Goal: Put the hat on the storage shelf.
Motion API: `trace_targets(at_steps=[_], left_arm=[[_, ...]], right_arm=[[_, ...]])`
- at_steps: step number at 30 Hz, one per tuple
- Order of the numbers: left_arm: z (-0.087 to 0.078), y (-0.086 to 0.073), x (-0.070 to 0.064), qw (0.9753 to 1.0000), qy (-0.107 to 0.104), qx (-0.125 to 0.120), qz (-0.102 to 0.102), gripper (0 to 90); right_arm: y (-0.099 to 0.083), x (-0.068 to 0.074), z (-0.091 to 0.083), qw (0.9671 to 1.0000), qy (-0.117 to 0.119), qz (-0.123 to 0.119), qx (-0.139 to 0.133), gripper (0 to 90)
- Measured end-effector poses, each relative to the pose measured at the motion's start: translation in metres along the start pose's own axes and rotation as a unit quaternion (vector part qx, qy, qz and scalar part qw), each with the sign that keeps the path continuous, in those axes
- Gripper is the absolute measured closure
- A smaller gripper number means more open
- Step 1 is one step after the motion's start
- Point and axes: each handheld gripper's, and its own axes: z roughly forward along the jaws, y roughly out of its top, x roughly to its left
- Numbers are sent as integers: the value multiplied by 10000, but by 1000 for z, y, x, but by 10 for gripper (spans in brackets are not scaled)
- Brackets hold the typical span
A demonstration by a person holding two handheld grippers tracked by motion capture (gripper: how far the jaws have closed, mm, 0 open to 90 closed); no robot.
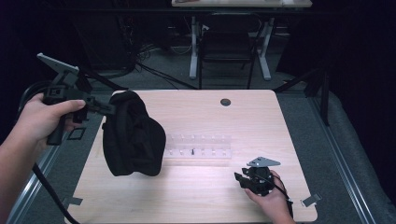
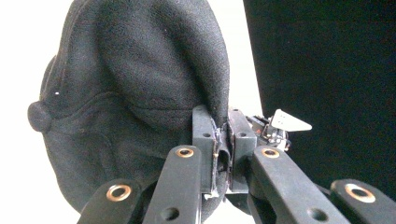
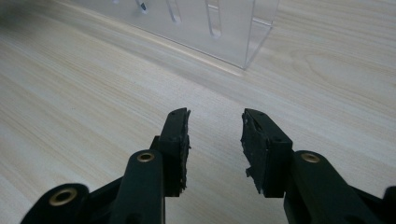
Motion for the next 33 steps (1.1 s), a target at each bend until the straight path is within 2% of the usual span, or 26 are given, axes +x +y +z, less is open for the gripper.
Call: trace_targets(at_steps=[12, 21, 33], left_arm=[[9, 14, -11, 10000, 23, -37, 25, 848], [26, 26, -24, 10000, -74, -15, 50, 848], [44, 37, -34, 9999, -124, -5, 52, 848]], right_arm=[[0, 0, 1, 10000, 5, 26, -6, 608], [-1, -2, 0, 10000, 18, 42, -4, 607], [-1, -5, -1, 10000, 32, 57, -48, 607]])
